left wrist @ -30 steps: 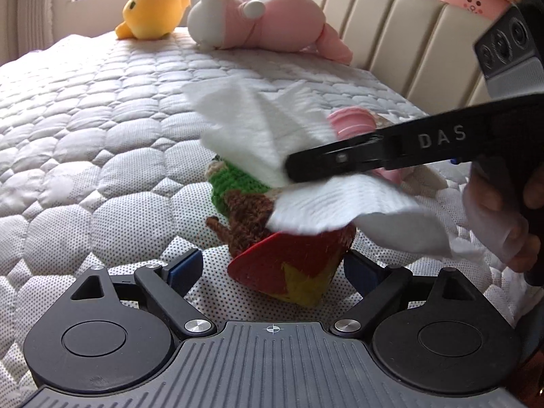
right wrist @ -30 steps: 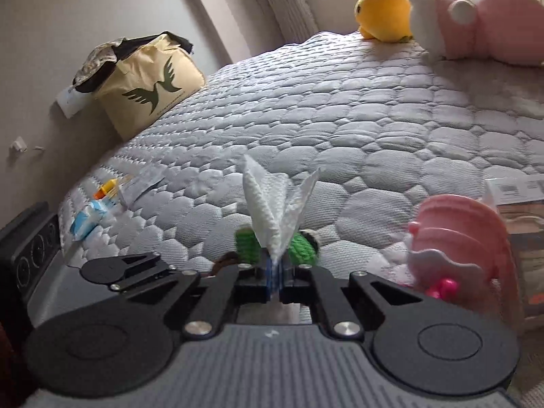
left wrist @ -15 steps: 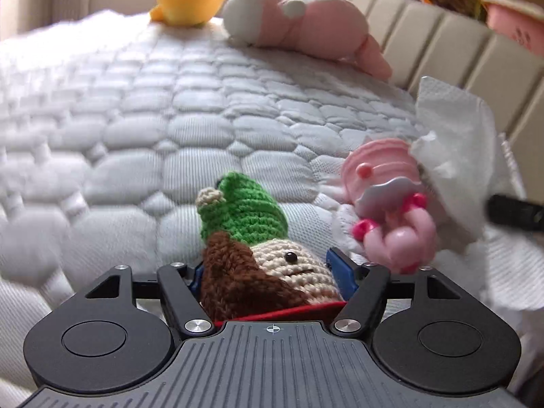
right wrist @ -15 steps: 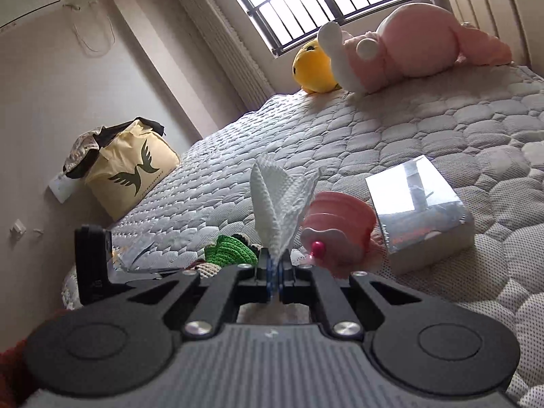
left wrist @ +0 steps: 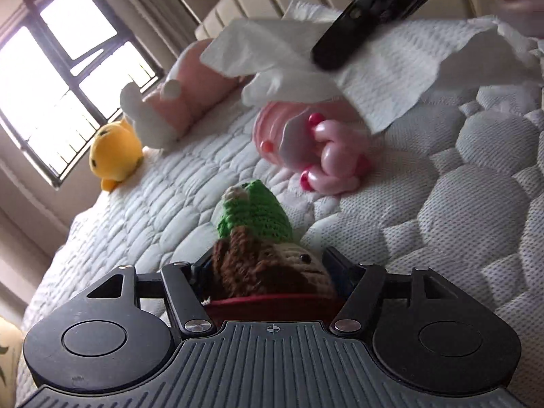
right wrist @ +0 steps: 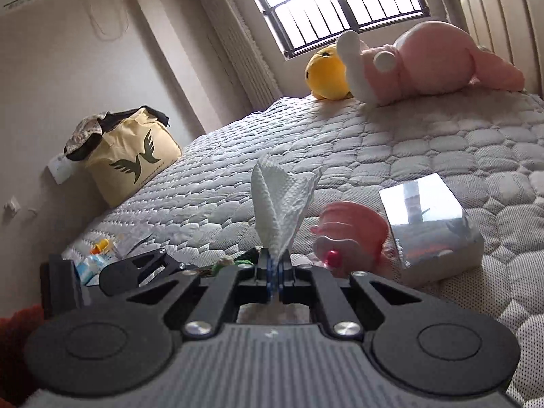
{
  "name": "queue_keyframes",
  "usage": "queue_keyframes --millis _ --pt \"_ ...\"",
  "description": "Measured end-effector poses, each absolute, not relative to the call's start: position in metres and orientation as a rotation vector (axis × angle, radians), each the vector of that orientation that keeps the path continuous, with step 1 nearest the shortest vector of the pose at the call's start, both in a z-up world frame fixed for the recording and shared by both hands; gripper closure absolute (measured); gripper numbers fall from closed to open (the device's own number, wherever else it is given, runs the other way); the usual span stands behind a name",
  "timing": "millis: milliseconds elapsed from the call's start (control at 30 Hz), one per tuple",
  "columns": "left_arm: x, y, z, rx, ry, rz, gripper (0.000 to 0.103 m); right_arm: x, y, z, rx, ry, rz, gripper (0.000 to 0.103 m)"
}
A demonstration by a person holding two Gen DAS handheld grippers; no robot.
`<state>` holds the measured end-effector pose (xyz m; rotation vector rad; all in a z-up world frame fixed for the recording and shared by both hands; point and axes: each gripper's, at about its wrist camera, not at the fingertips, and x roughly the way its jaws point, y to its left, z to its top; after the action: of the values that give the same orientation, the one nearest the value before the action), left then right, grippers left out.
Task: Clean container
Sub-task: 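Rotate the crocheted toy with the left tool while the right tool wipes its red base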
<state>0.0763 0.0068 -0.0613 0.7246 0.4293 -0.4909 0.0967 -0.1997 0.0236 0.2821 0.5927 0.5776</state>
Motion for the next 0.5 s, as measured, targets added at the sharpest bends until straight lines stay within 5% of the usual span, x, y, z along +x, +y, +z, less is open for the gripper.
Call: queue_keyframes --millis 100,500 --pt "0.067 0.013 -0.053 0.581 0.434 -0.543 0.009 0.095 -0.174 0.042 0.234 0.562 0.642 0.098" --pt "0.061 0.041 -0.049 0.458 0.475 -0.476 0.009 0.132 -0.099 0.015 0.024 0.768 0.703 0.098"
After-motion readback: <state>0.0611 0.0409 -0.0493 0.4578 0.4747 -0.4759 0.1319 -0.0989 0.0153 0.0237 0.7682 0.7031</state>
